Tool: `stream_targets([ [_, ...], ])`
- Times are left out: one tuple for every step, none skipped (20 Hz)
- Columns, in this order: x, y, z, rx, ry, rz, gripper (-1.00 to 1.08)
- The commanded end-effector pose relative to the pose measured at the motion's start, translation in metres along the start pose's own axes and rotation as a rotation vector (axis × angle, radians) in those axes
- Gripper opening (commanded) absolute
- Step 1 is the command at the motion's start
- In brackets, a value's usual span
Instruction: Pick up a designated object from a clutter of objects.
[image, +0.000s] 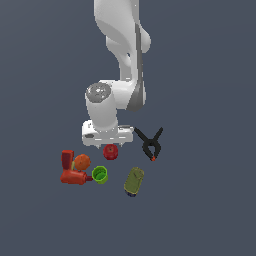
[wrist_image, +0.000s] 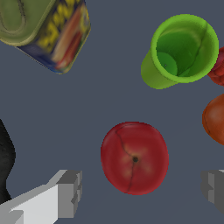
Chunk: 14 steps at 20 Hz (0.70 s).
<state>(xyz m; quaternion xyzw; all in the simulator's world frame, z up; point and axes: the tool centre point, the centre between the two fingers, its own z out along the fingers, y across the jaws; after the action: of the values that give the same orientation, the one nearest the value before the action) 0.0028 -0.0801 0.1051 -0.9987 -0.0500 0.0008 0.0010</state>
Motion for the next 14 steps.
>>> stream_targets([
  [-0.002, 0.003, 0.006, -0.002, 0.002, -0.004, 1.00],
  [-0.002, 0.003, 0.008, -0.002, 0.002, -0.004, 1.00],
  [-0.002, 0.004, 0.009, -0.002, 0.002, -0.004, 1.00],
  [-0.002, 0.004, 0.009, -0.002, 0.002, -0.005, 1.00],
  [-0.002, 0.003, 0.008, -0.002, 0.000, -0.004, 1.00],
  [-0.002, 0.003, 0.008, -0.002, 0.000, -0.004, 1.00],
  [-0.002, 0.003, 0.009, -0.002, 0.000, -0.004, 1.00],
  [-0.002, 0.003, 0.011, -0.002, 0.000, -0.004, 1.00],
  [-0.003, 0.003, 0.013, -0.002, 0.000, -0.004, 1.00],
  [-0.003, 0.003, 0.016, -0.002, 0.000, -0.004, 1.00],
  [-0.003, 0.003, 0.020, -0.002, 0.000, -0.004, 1.00],
  [-0.003, 0.004, 0.025, -0.002, 0.000, -0.004, 1.00],
  [-0.003, 0.003, 0.029, -0.002, 0.001, -0.004, 1.00],
  [-0.003, 0.003, 0.035, -0.002, 0.001, -0.004, 1.00],
])
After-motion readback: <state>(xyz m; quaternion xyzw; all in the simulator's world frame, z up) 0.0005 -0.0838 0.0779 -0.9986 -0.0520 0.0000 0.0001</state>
